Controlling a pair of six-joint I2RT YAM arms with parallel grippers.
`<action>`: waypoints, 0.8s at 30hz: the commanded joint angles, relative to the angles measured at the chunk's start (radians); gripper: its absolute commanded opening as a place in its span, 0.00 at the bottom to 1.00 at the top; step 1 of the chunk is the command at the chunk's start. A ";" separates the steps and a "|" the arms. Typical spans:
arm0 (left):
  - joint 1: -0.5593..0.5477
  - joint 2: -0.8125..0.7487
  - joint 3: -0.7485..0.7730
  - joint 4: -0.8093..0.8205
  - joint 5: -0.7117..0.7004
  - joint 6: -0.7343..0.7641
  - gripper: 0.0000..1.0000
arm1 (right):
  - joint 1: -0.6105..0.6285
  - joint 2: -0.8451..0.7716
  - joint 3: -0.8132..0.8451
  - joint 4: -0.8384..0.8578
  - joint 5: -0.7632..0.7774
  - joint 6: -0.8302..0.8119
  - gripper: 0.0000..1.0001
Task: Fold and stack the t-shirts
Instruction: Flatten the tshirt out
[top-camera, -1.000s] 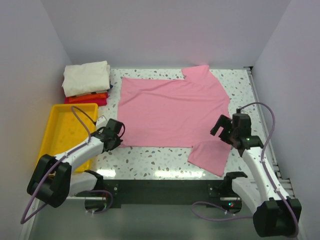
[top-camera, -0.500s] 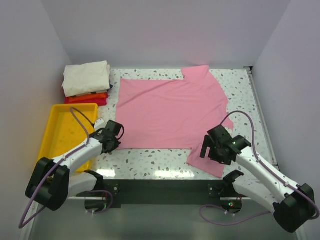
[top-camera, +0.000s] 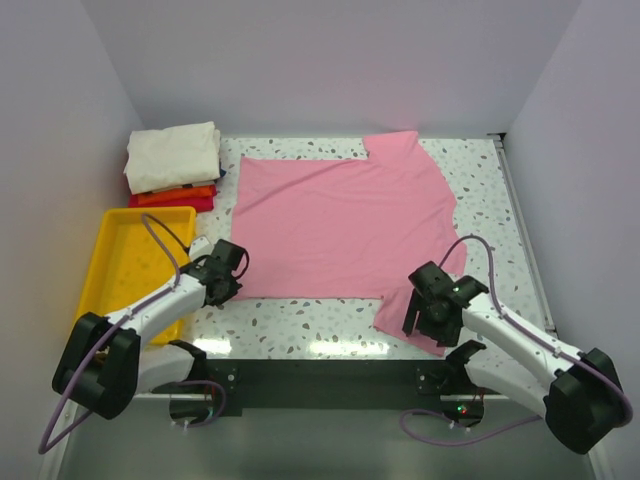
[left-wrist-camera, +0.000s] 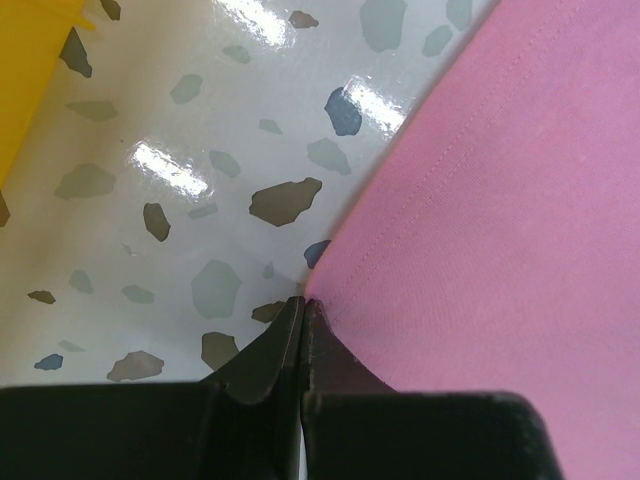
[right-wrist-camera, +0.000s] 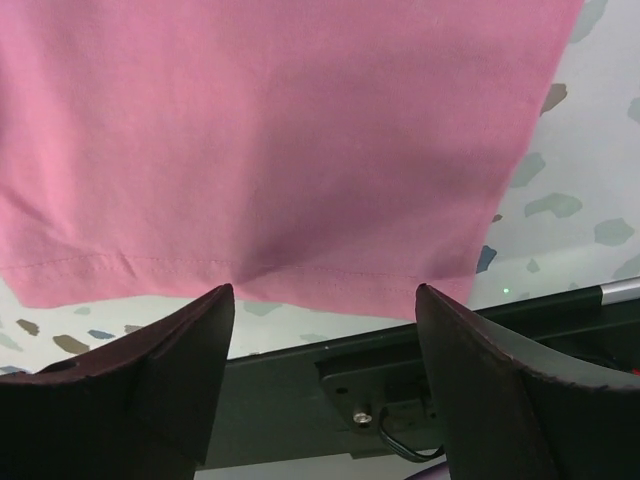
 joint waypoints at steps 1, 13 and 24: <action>0.004 0.024 0.001 -0.082 -0.019 -0.005 0.00 | 0.013 0.034 -0.026 0.032 -0.042 0.035 0.76; 0.004 0.046 -0.003 -0.061 -0.008 0.006 0.00 | 0.027 0.103 -0.040 0.094 0.020 0.041 0.25; 0.004 -0.019 -0.005 -0.162 0.016 -0.029 0.00 | 0.040 -0.020 0.049 -0.129 -0.062 0.017 0.05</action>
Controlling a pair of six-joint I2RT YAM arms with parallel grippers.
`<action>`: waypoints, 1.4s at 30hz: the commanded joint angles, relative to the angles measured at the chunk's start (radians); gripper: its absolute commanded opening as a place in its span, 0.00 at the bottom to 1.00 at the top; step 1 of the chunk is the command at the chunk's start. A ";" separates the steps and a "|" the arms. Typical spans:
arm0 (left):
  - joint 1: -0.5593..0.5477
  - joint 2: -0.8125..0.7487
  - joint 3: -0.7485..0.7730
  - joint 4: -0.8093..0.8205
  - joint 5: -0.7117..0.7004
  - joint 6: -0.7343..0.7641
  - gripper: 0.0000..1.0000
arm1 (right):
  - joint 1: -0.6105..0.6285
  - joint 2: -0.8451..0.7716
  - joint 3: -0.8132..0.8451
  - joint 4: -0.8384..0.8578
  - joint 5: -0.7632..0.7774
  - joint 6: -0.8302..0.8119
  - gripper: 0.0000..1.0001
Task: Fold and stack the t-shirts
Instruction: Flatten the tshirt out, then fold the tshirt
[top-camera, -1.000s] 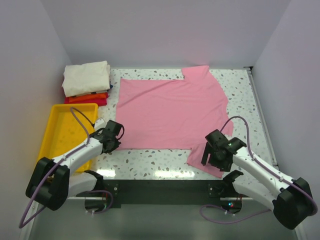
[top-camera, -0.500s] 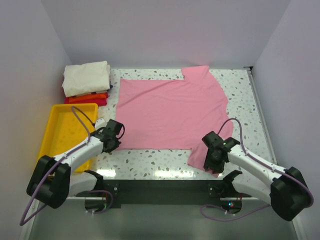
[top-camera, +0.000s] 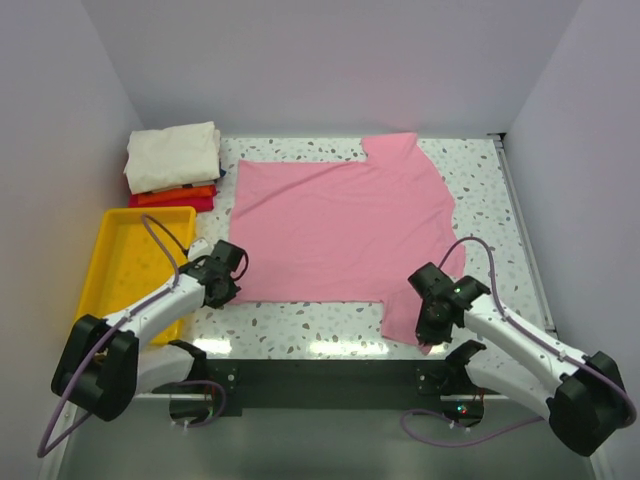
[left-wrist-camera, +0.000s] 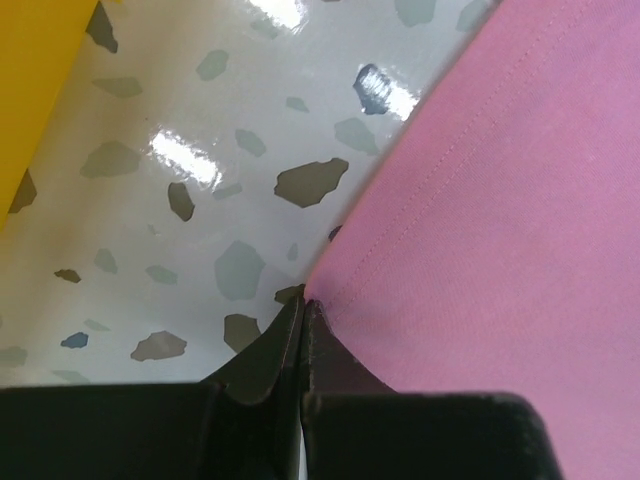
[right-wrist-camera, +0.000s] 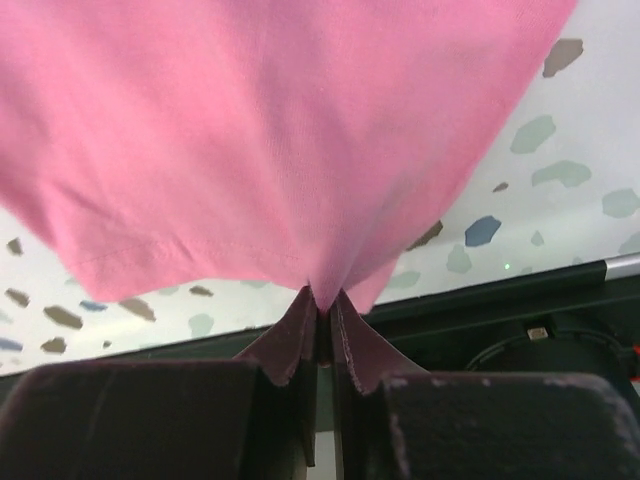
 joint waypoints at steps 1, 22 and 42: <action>0.004 -0.031 -0.020 -0.133 0.016 -0.033 0.00 | 0.010 -0.036 0.057 -0.111 -0.044 0.000 0.05; 0.004 -0.131 0.014 -0.083 0.105 0.007 0.00 | 0.056 -0.043 0.234 0.045 0.163 0.006 0.03; 0.096 -0.062 0.167 -0.032 0.073 0.062 0.00 | -0.113 0.067 0.404 0.277 0.285 -0.159 0.03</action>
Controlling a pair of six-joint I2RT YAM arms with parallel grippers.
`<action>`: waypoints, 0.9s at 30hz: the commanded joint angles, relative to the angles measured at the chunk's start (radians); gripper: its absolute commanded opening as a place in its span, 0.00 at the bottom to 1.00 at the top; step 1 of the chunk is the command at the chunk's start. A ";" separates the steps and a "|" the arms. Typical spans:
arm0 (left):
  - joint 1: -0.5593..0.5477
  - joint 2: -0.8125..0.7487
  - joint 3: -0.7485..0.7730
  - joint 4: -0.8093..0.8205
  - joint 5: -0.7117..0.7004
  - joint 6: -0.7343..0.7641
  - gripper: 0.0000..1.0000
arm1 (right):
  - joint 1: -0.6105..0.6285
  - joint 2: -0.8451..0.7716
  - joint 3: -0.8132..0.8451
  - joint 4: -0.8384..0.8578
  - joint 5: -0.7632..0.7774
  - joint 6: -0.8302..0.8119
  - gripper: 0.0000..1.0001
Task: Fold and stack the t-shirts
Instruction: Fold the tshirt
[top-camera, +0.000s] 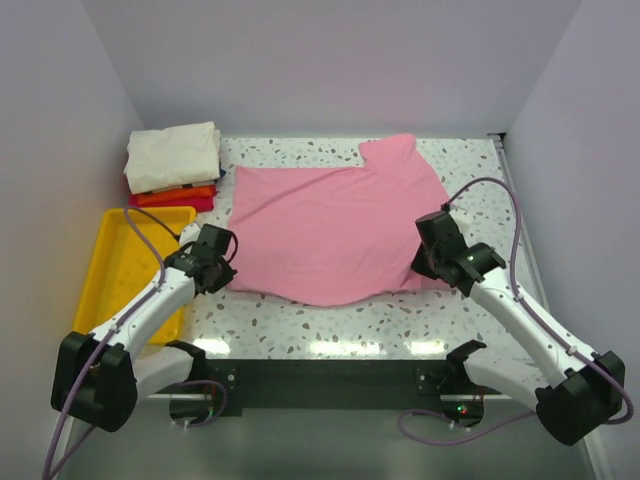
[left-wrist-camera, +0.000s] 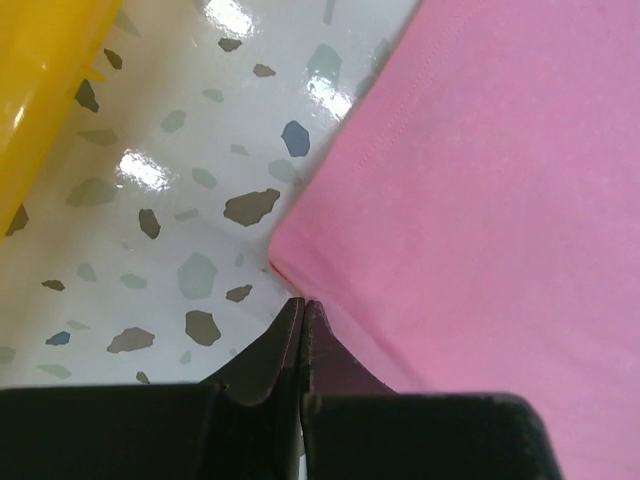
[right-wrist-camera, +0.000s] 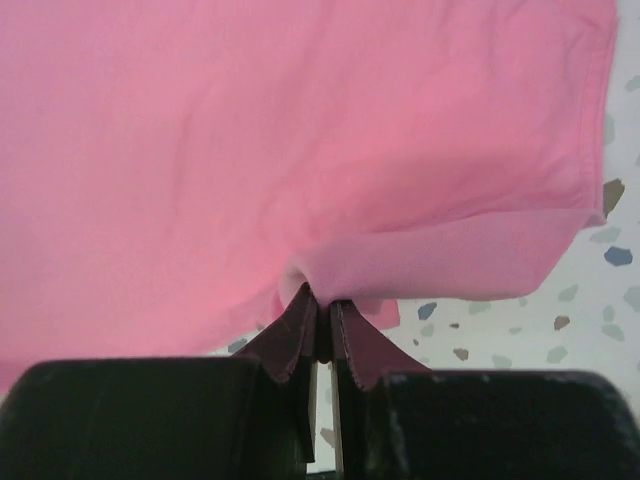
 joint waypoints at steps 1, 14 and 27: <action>0.047 0.021 0.051 0.057 -0.012 0.039 0.00 | -0.049 0.012 0.053 0.111 0.048 -0.052 0.03; 0.090 0.113 0.157 0.079 -0.037 0.067 0.00 | -0.131 0.147 0.185 0.171 0.045 -0.150 0.03; 0.117 0.214 0.234 0.105 -0.051 0.102 0.00 | -0.189 0.269 0.257 0.237 -0.011 -0.190 0.03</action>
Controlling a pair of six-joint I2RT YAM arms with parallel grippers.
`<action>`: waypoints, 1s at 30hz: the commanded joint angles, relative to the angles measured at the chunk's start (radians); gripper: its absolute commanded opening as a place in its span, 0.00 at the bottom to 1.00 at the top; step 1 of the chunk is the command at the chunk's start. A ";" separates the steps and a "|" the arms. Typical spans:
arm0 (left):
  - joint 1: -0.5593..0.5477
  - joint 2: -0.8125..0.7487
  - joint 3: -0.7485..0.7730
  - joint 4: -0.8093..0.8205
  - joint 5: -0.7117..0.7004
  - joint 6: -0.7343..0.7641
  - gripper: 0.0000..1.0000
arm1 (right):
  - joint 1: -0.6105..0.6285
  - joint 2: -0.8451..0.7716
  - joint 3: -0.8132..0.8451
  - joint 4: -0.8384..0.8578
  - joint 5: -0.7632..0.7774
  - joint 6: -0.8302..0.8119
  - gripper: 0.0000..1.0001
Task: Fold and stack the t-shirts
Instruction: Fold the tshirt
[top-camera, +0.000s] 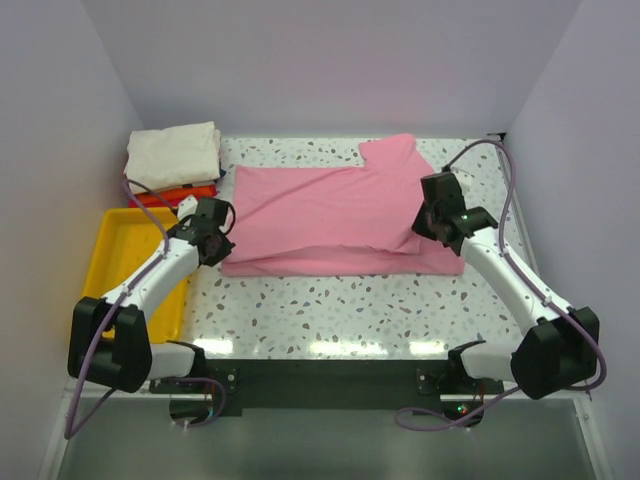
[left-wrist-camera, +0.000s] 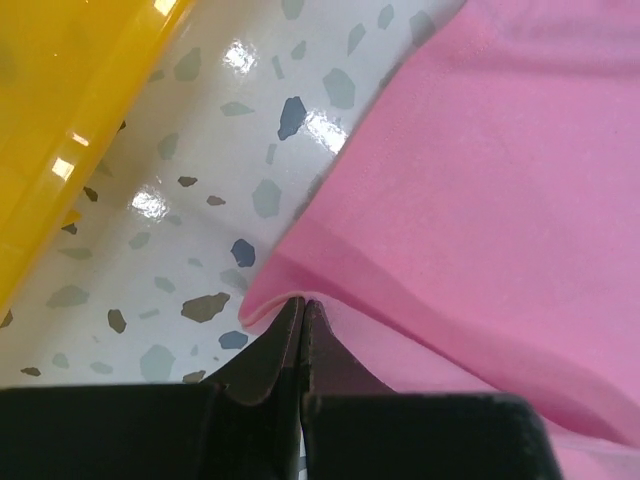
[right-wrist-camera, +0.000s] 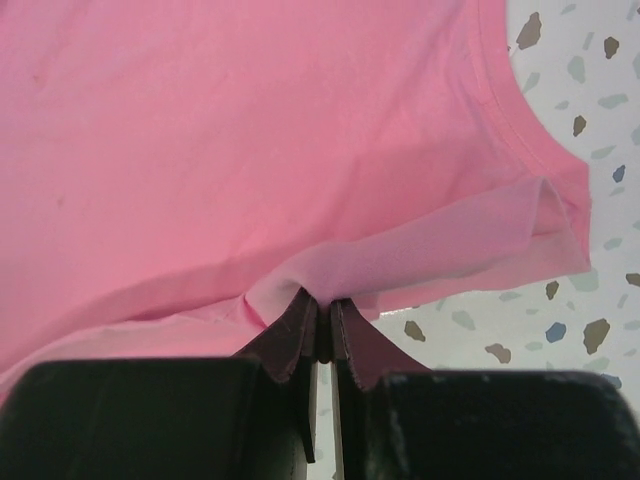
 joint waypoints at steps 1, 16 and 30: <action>0.011 0.036 0.059 0.041 -0.033 0.032 0.00 | -0.015 0.029 0.064 0.067 -0.013 -0.026 0.03; 0.031 0.165 0.136 0.049 -0.050 0.035 0.00 | -0.064 0.160 0.130 0.120 -0.062 -0.038 0.02; 0.040 0.273 0.177 0.055 -0.051 0.038 0.00 | -0.078 0.295 0.153 0.185 -0.082 -0.014 0.03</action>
